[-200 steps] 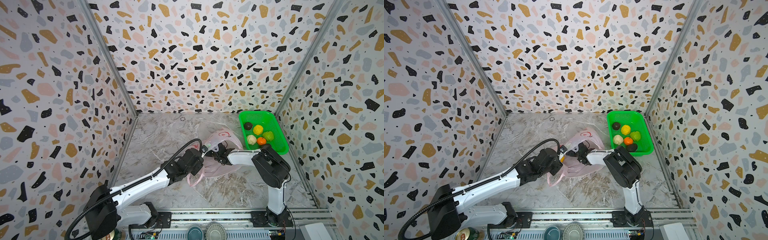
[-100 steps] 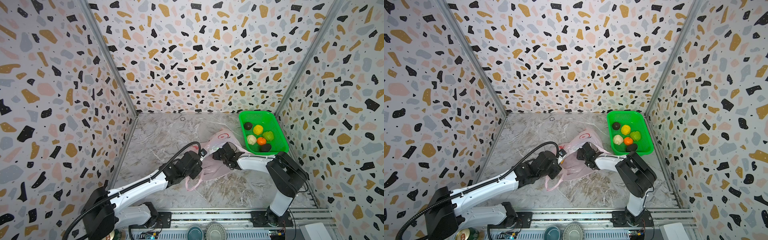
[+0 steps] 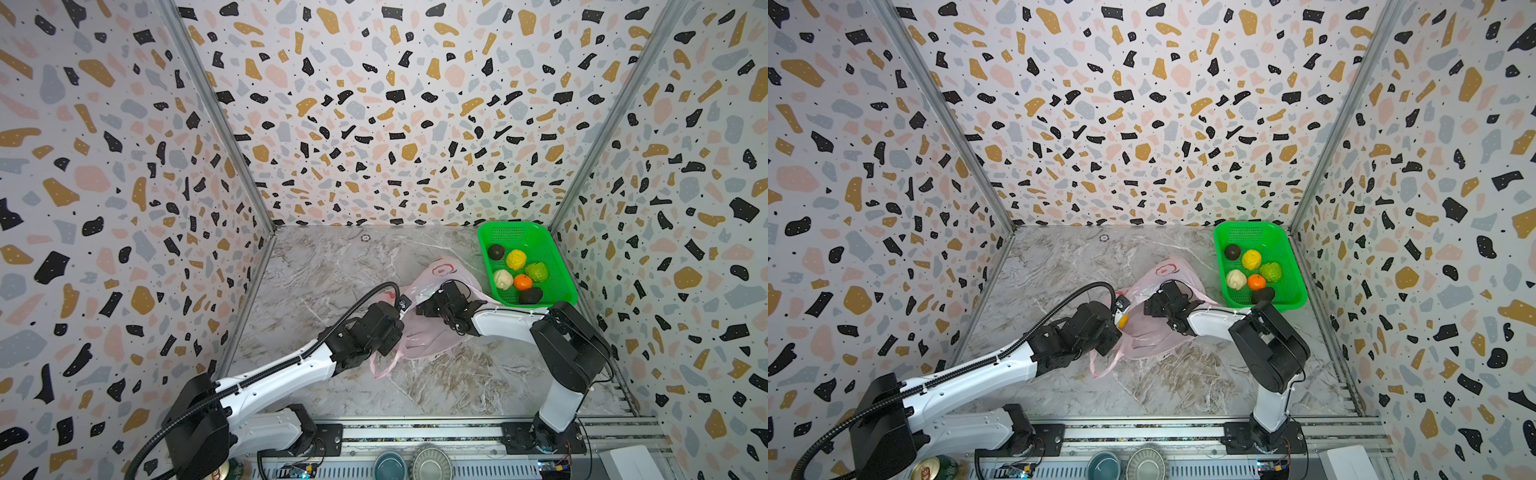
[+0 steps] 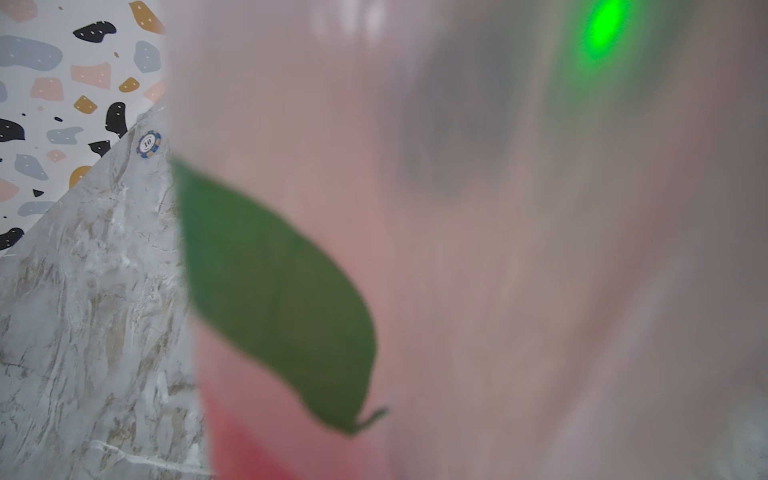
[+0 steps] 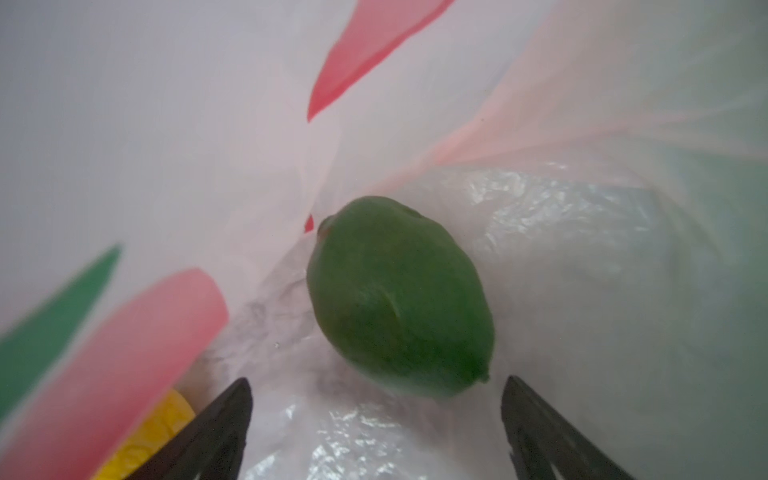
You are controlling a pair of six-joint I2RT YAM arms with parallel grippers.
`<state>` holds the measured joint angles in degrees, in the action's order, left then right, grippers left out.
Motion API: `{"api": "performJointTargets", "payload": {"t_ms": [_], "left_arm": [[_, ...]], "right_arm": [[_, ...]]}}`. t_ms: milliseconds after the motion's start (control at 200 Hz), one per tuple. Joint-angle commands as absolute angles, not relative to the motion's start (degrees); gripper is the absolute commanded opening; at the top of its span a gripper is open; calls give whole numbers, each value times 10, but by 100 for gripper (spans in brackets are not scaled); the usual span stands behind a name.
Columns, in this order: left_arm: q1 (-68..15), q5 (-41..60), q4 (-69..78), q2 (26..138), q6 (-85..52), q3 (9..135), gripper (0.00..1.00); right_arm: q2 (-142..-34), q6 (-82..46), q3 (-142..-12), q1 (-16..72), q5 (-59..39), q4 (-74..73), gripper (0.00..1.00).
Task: Untie the knot of the plastic bag and take out the fruit
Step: 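Lower the right gripper onto the green fruit in the bag and close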
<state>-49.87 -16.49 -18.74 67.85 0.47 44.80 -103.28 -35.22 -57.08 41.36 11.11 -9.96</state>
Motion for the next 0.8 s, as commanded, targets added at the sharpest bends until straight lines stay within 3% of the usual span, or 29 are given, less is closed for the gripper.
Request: {"api": "performJointTargets", "payload": {"t_ms": [0, 561, 796], "left_arm": [[-496, -169, -174, 679, 6, 465, 0], [-496, -155, -172, 691, 23, 484, 0], [-496, -150, -173, 693, 29, 490, 0]], "right_arm": [[-1052, -330, -606, 406, 103, -96, 99], [-1158, -277, -683, 383, 104, -150, 100], [-1165, -282, -679, 382, 106, -161, 75]]}}
